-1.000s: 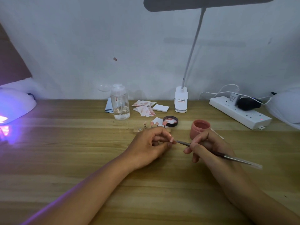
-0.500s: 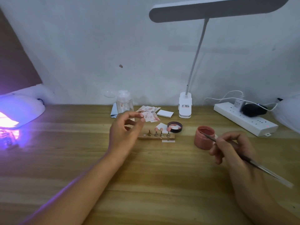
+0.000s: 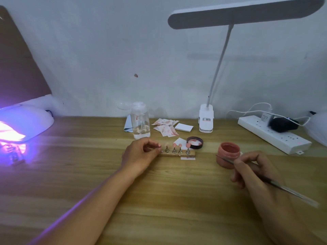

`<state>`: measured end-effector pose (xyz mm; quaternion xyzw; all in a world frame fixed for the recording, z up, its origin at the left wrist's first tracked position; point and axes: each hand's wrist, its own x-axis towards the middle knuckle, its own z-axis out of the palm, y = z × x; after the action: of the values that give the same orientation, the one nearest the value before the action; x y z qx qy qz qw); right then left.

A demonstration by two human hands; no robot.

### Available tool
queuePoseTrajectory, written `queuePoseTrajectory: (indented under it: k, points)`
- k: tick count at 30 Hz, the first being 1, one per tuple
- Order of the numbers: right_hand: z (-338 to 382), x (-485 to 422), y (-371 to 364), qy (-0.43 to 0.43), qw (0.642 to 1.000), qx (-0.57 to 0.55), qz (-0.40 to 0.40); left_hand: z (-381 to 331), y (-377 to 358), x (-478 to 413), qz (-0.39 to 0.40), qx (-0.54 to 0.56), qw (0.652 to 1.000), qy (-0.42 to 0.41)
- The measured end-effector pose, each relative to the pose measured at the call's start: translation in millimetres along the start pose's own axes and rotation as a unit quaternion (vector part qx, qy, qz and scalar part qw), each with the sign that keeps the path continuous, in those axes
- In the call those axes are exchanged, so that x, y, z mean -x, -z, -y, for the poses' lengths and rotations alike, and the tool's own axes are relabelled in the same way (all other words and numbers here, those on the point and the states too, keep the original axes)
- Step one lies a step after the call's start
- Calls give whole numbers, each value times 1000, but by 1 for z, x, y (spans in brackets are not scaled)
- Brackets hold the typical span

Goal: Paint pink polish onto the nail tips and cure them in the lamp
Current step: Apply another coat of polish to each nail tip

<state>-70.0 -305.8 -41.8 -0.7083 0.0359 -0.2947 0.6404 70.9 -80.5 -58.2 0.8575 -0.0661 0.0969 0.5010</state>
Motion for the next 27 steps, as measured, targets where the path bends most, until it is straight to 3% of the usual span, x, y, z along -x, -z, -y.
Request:
queuePoseTrajectory:
  k: [6, 12, 19, 27]
  points:
    - [-1, -1, 1, -1, 1000, 12, 7, 0, 2, 0, 12, -18, 1000, -5]
    - [1, 1, 0, 4, 1000, 6, 7, 1, 10, -3, 90, -44, 995, 0]
    - [3, 0, -1, 20, 999, 21, -21, 5, 9, 2, 74, -87, 984, -135]
    - [0, -6, 4, 83, 995, 31, -48, 4, 6, 8, 68, -123, 968, -207]
